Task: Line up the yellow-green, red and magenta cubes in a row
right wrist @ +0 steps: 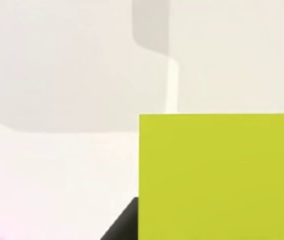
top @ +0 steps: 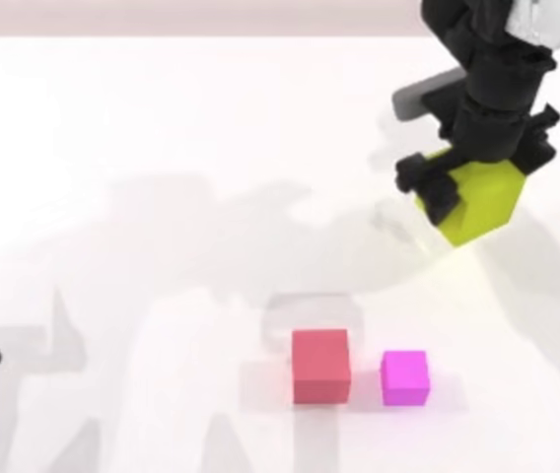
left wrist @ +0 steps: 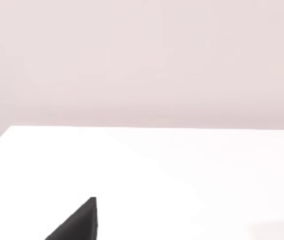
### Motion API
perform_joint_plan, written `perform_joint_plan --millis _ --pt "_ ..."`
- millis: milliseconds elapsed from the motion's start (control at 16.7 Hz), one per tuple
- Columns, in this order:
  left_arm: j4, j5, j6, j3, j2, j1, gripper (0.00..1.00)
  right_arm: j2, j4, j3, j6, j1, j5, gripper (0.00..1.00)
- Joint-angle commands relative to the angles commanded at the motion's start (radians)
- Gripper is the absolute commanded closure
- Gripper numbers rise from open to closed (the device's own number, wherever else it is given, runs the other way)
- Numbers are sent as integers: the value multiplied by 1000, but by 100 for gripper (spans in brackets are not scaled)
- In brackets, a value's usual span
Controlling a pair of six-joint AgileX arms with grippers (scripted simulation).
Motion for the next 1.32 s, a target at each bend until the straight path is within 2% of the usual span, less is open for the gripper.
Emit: perform_joint_plan --millis 180,540,720,960,1320 --pt "0 0 0 0 0 0 0 58 -54 99 226 128 1 100" --pt "0 0 0 0 0 0 0 170 -168 299 776 417 0 100" --pt "0 0 0 0 0 0 0 199 -203 378 987 538 2 100" --pt "0 0 0 0 0 0 0 210 -221 435 1120 626 8 100" --pt "0 0 0 0 0 0 0 206 -217 431 1126 627 7 100"
